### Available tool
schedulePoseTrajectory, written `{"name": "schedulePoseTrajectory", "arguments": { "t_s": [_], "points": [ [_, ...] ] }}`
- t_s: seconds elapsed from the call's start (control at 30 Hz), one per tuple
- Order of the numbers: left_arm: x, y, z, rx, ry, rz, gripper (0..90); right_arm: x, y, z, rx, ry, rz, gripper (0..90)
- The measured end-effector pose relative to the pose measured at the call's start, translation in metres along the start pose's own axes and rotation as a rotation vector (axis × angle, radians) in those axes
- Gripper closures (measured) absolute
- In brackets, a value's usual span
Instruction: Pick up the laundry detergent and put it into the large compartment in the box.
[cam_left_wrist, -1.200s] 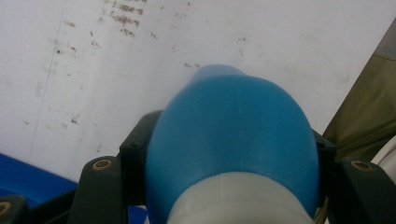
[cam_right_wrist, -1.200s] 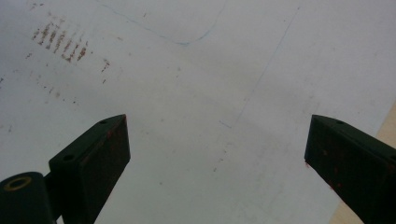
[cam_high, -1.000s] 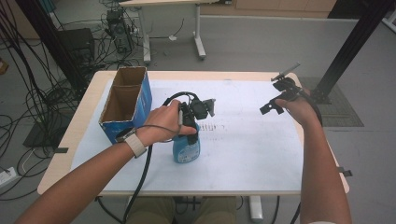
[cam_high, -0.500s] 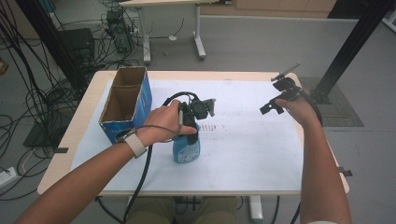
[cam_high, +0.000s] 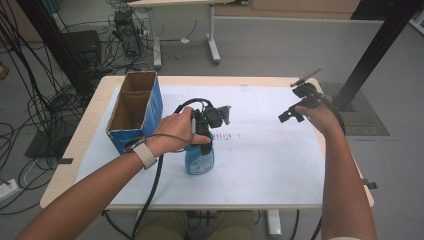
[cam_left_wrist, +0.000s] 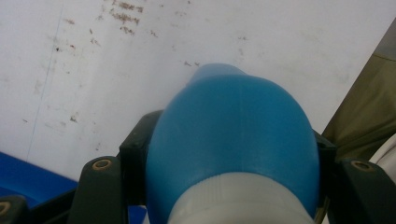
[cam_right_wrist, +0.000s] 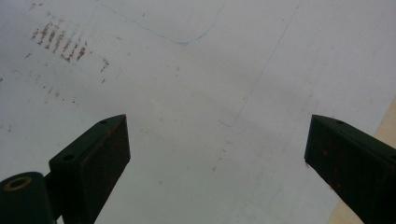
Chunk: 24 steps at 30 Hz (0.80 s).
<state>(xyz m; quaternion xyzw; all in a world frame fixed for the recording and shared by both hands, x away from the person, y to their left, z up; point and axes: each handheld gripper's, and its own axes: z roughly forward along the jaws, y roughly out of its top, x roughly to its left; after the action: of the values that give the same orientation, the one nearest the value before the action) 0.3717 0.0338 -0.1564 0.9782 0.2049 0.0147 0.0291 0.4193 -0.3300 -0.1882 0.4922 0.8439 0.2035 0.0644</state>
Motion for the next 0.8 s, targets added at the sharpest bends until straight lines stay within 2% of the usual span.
{"name": "schedulePoseTrajectory", "arguments": {
  "t_s": [0.8],
  "points": [
    [0.0004, 0.0006, 0.0001, 0.003, -0.002, -0.002, 38.1, 0.0, -0.0002, -0.0004, -0.006, 0.001, 0.0, 6.7]
  ]
}}
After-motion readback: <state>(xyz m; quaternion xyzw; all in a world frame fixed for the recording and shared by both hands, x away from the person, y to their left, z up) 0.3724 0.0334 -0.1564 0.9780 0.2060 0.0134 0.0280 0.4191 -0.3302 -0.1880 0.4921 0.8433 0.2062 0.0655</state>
